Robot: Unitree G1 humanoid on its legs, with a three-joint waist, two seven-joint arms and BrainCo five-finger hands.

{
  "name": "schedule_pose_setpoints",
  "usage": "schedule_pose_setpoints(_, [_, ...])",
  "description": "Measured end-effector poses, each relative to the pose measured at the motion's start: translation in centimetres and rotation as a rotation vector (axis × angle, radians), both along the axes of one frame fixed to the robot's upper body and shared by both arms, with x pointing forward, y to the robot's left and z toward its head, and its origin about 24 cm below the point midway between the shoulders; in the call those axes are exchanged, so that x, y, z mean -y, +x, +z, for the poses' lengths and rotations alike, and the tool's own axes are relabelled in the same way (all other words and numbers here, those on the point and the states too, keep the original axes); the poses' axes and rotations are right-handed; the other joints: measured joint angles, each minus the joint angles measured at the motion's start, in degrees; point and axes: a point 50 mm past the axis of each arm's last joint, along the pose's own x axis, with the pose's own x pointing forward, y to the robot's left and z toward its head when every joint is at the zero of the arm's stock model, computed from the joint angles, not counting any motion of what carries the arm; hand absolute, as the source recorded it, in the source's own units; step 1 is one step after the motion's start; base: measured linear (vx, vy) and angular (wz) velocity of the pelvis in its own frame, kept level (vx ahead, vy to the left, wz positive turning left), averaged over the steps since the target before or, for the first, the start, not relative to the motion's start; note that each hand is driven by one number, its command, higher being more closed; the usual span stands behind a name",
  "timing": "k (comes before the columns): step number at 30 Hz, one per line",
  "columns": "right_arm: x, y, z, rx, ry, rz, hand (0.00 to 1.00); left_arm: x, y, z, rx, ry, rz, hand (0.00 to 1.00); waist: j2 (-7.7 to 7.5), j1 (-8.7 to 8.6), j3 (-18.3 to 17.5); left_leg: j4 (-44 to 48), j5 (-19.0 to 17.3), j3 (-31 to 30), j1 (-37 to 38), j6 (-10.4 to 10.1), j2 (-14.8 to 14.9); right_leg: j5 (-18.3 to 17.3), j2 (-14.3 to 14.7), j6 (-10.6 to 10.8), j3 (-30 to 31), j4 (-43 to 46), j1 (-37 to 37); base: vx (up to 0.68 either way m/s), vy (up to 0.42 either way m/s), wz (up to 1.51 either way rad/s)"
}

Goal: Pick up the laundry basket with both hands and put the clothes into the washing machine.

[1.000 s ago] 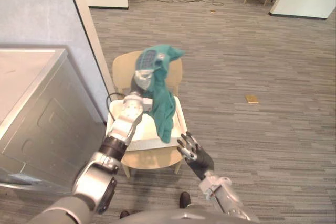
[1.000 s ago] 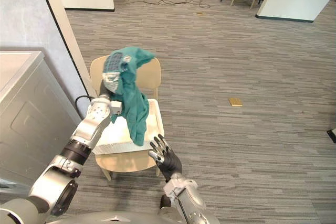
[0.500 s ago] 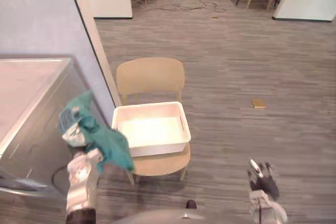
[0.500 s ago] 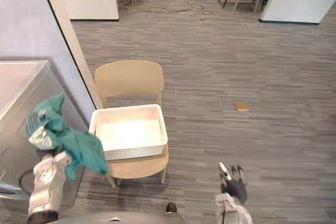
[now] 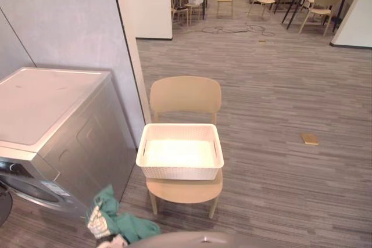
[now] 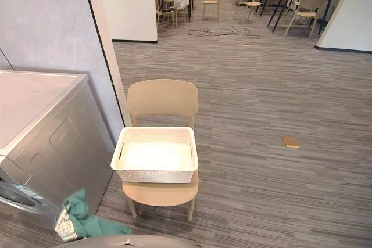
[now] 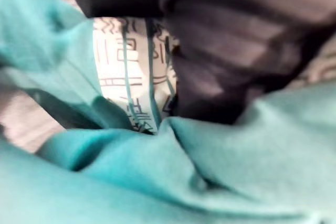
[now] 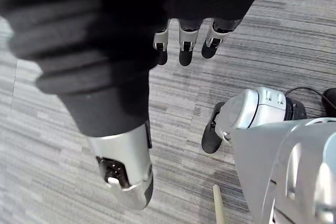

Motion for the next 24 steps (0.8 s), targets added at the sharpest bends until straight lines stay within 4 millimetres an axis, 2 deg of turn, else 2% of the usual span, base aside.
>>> schedule_pose_setpoints(1, [0.0, -0.1, 0.0, -0.003, 0.0, -0.002, 0.0, 0.1, -1.1, -0.4, -0.044, -0.017, 0.023, 1.0, -0.02, -0.07, 0.14, 0.0, 0.0, 0.01, 0.12, 0.0, 0.02, 0.0, 0.05, 0.0, 0.11, -0.01, 0.08, 0.0, 0.0, 0.0])
schedule_pose_setpoints(3, [0.0, 0.1, -0.1, -0.011, 0.001, 0.022, 0.0, -0.2, -1.9, -0.7, -0.07, -0.024, 0.068, 1.0, 0.12, -0.08, 0.56, 0.02, 0.0, -0.04, 0.36, 0.0, 0.15, 0.0, 0.15, 0.0, 0.13, 0.03, 0.34, 0.0, 0.0, 0.0])
schedule_pose_setpoints(6, [-0.5, 1.4, -0.4, -0.008, 0.021, 0.092, 0.0, -0.9, -2.9, -0.9, -0.106, -0.016, 0.102, 1.0, -0.51, -0.03, 1.7, 0.14, -0.01, -0.14, 1.0, -0.02, 0.78, -0.54, 0.48, -0.28, 0.08, 0.69, 0.83, -0.01, -0.007, 0.04])
schedule_pose_setpoints(7, [-0.9, 3.1, -0.5, 0.02, 0.027, 0.158, 0.0, -1.2, -2.8, -0.8, -0.103, -0.013, 0.108, 1.0, -0.79, 0.06, 3.89, 2.78, -0.79, -1.04, -0.4, -0.08, 1.22, -1.36, 0.53, -0.52, -0.14, 2.13, 0.56, -0.03, -0.019, 0.2])
schedule_pose_setpoints(8, [-1.0, 3.8, -0.6, 0.031, 0.029, 0.189, 0.0, -1.3, -2.5, -0.8, -0.091, -0.011, 0.109, 1.0, -0.94, 0.14, 4.98, 4.27, -1.22, -1.62, -1.42, -0.16, 1.45, -1.57, 0.44, -0.62, -0.28, 2.95, 0.23, -0.09, -0.028, 0.34])
schedule_pose_setpoints(10, [-1.5, 6.0, -0.6, 0.066, 0.032, 0.289, 0.0, -1.3, -1.0, -0.7, -0.045, -0.018, 0.125, 1.0, -0.19, 0.61, 7.6, 8.78, -2.06, -3.92, -5.97, -0.21, 2.03, -3.26, -0.14, -1.26, -2.18, 8.06, -3.19, -0.12, -0.03, 0.52])
schedule_pose_setpoints(12, [-1.7, 8.7, -0.3, 0.108, 0.011, 0.427, 0.0, -1.0, 1.4, -0.2, 0.038, -0.017, 0.141, 1.0, -0.21, 1.63, 11.7, 9.7, -0.7, -7.99, -10.46, -0.12, 1.2, -7.97, -2.91, -1.79, -6.45, 18.03, -8.48, -0.14, -0.033, 1.0])
schedule_pose_setpoints(13, [-1.6, 9.2, -0.2, 0.118, -0.004, 0.459, 0.0, -1.0, 1.8, -0.1, 0.055, -0.016, 0.142, 1.0, -0.28, 1.69, 12.37, 9.47, -0.32, -8.96, -11.58, 0.23, 0.75, -9.47, -4.17, -1.73, -7.93, 20.87, -9.75, -0.11, -0.059, 1.3])
schedule_pose_setpoints(14, [-1.3, 9.8, 0.0, 0.119, -0.029, 0.515, 0.0, -0.9, 2.4, 0.1, 0.079, -0.015, 0.142, 1.0, -0.51, 2.06, 13.14, 8.38, -0.17, -9.36, -12.77, 0.39, -0.01, -11.92, -6.88, -1.43, -10.32, 25.27, -11.52, -0.07, -0.084, 1.34])
schedule_pose_setpoints(15, [-1.3, 10.1, 0.1, 0.121, -0.036, 0.546, 0.0, -0.9, 2.6, 0.2, 0.085, -0.013, 0.137, 1.0, -0.09, 2.08, 13.48, 6.56, -0.4, -8.76, -13.11, 0.71, -0.37, -13.37, -8.67, -1.37, -12.32, 27.44, -12.02, -0.05, -0.07, 1.59])
schedule_pose_setpoints(16, [-1.0, 10.4, 0.3, 0.117, -0.055, 0.589, 0.0, -1.1, 2.9, 0.3, 0.097, -0.005, 0.127, 1.0, -1.67, 2.19, 13.78, 5.35, -1.01, -5.0, -12.93, 2.33, -0.45, -13.73, -11.91, -2.83, -14.93, 27.66, -12.1, 0.0, -0.02, 1.3])
schedule_pose_setpoints(17, [-0.9, 11.3, 0.4, 0.127, -0.07, 0.618, 0.0, -1.0, 3.7, 0.4, 0.114, -0.007, 0.116, 1.0, -1.7, 2.49, 13.94, 8.85, -0.35, -1.61, -14.06, 3.5, 0.03, -13.54, -13.63, -3.27, -16.11, 27.86, -12.17, 0.03, 0.006, 1.09])
schedule_pose_setpoints(18, [-0.8, 12.0, 0.6, 0.141, -0.084, 0.638, 0.0, -0.9, 3.8, 0.5, 0.118, -0.007, 0.112, 1.0, -1.61, 2.77, 14.04, 13.25, -0.35, 0.7, -14.73, 3.63, 1.07, -13.2, -14.82, -3.48, -17.55, 27.74, -11.97, 0.01, 0.0, 0.93])
schedule_pose_setpoints(19, [-0.6, 12.8, 0.9, 0.164, -0.105, 0.645, 0.0, -0.9, 3.9, 0.5, 0.121, -0.006, 0.111, 1.0, -0.92, 2.59, 13.96, 18.82, -1.19, 2.1, -14.41, 3.63, 3.63, -12.17, -15.8, -2.67, -20.02, 27.43, -10.44, -0.02, -0.01, 0.84])
schedule_pose_setpoints(20, [-0.6, 12.9, 0.9, 0.17, -0.11, 0.646, 0.0, -1.0, 4.0, 0.6, 0.126, -0.003, 0.111, 1.0, -0.56, 2.47, 13.96, 20.58, -1.69, 2.32, -13.57, 3.37, 5.24, -11.99, -16.08, -2.54, -21.18, 27.33, -9.38, -0.05, 0.036, 0.95])
schedule_pose_setpoints(22, [-0.6, 13.2, 1.1, 0.182, -0.118, 0.644, 0.0, -1.2, 4.4, 0.9, 0.151, 0.009, 0.104, 1.0, -0.27, 2.44, 13.89, 22.79, -2.42, 2.34, -9.16, 2.61, 11.18, -11.06, -17.46, -1.09, -24.43, 27.39, -6.67, -0.05, 0.179, 0.84])
schedule_pose_setpoints(24, [-0.3, 13.2, 1.1, 0.183, -0.124, 0.627, 0.0, -0.8, 4.9, 1.0, 0.159, 0.001, 0.08, 1.0, 0.36, 1.89, 13.5, 21.29, -0.76, 2.16, -6.61, 2.27, 13.94, -9.45, -18.49, 0.95, -25.96, 27.49, -6.39, 0.0, 0.399, 0.68])
